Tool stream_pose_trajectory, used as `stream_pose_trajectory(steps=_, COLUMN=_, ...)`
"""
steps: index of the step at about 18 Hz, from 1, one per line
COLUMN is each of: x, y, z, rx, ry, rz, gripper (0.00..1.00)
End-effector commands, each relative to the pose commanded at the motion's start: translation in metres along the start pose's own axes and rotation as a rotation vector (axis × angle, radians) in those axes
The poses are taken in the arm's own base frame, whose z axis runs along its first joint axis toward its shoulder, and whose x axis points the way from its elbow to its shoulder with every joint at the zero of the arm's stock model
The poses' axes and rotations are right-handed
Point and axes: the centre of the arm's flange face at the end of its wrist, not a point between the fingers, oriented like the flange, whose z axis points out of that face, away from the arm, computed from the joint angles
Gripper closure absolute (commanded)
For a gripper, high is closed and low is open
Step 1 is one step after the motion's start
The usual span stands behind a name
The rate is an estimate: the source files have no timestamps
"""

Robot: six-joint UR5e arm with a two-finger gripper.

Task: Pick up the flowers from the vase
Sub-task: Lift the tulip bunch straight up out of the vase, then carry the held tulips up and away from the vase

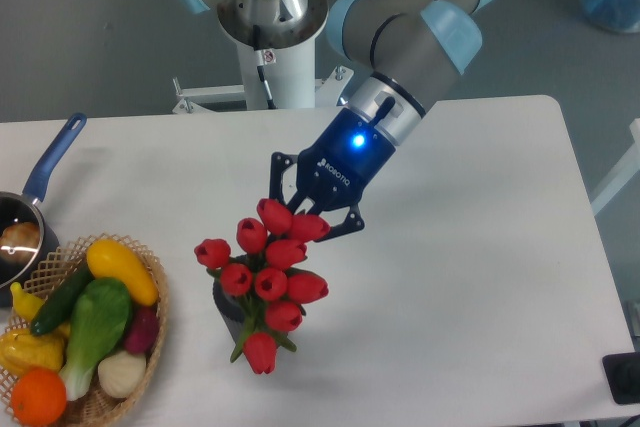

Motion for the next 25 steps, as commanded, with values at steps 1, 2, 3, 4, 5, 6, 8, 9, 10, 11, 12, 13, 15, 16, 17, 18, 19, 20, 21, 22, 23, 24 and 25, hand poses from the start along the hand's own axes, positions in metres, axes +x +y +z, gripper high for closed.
stream_pose_trajectory(steps=1, x=0.001, y=-0.002, z=0.0, rx=0.002, ry=0.001, rz=0.005, gripper=1.0)
stream_pose_trajectory(steps=2, x=0.003, y=-0.004, z=-0.001, rx=0.005, ry=0.001, rz=0.01, gripper=1.0)
stream_pose_trajectory(steps=3, x=0.004, y=-0.008, z=-0.003, rx=0.007, ry=-0.003, rz=0.017, gripper=1.0)
stream_pose_trajectory(steps=4, x=0.005, y=-0.012, z=-0.005, rx=0.011, ry=-0.004, rz=0.025, gripper=1.0)
stream_pose_trajectory(steps=5, x=0.006, y=-0.017, z=-0.007, rx=0.015, ry=-0.008, rz=0.036, gripper=1.0)
stream_pose_trajectory(steps=6, x=0.008, y=-0.025, z=-0.01, rx=0.021, ry=-0.011, rz=0.044, gripper=1.0)
stream_pose_trajectory(steps=8, x=0.015, y=-0.037, z=-0.018, rx=0.029, ry=-0.021, rz=0.043, gripper=1.0)
stream_pose_trajectory(steps=9, x=0.018, y=-0.042, z=-0.022, rx=0.034, ry=-0.027, rz=0.046, gripper=1.0)
stream_pose_trajectory(steps=10, x=0.019, y=-0.046, z=-0.027, rx=0.039, ry=-0.034, rz=0.052, gripper=1.0)
stream_pose_trajectory(steps=11, x=0.02, y=-0.049, z=-0.03, rx=0.042, ry=-0.039, rz=0.058, gripper=1.0)
stream_pose_trajectory(steps=12, x=0.022, y=-0.053, z=-0.033, rx=0.045, ry=-0.044, rz=0.067, gripper=1.0)
stream_pose_trajectory(steps=13, x=0.022, y=-0.056, z=-0.037, rx=0.048, ry=-0.05, rz=0.071, gripper=1.0)
stream_pose_trajectory(steps=15, x=0.021, y=-0.063, z=-0.043, rx=0.054, ry=-0.062, rz=0.084, gripper=1.0)
stream_pose_trajectory(steps=16, x=0.021, y=-0.066, z=-0.045, rx=0.058, ry=-0.064, rz=0.091, gripper=1.0)
stream_pose_trajectory(steps=17, x=0.02, y=-0.07, z=-0.052, rx=0.063, ry=-0.076, rz=0.096, gripper=1.0)
stream_pose_trajectory(steps=18, x=0.018, y=-0.074, z=-0.059, rx=0.068, ry=-0.09, rz=0.104, gripper=1.0)
stream_pose_trajectory(steps=19, x=0.019, y=-0.08, z=-0.062, rx=0.072, ry=-0.093, rz=0.115, gripper=1.0)
stream_pose_trajectory(steps=20, x=0.019, y=-0.084, z=-0.065, rx=0.075, ry=-0.098, rz=0.12, gripper=1.0)
stream_pose_trajectory(steps=21, x=0.018, y=-0.087, z=-0.069, rx=0.079, ry=-0.104, rz=0.116, gripper=1.0)
stream_pose_trajectory(steps=22, x=0.017, y=-0.09, z=-0.074, rx=0.083, ry=-0.113, rz=0.11, gripper=1.0)
stream_pose_trajectory(steps=23, x=0.016, y=-0.093, z=-0.078, rx=0.087, ry=-0.121, rz=0.108, gripper=1.0)
stream_pose_trajectory(steps=24, x=0.012, y=-0.093, z=-0.085, rx=0.09, ry=-0.132, rz=0.104, gripper=1.0)
stream_pose_trajectory(steps=25, x=0.005, y=-0.09, z=-0.095, rx=0.092, ry=-0.153, rz=0.1, gripper=1.0)
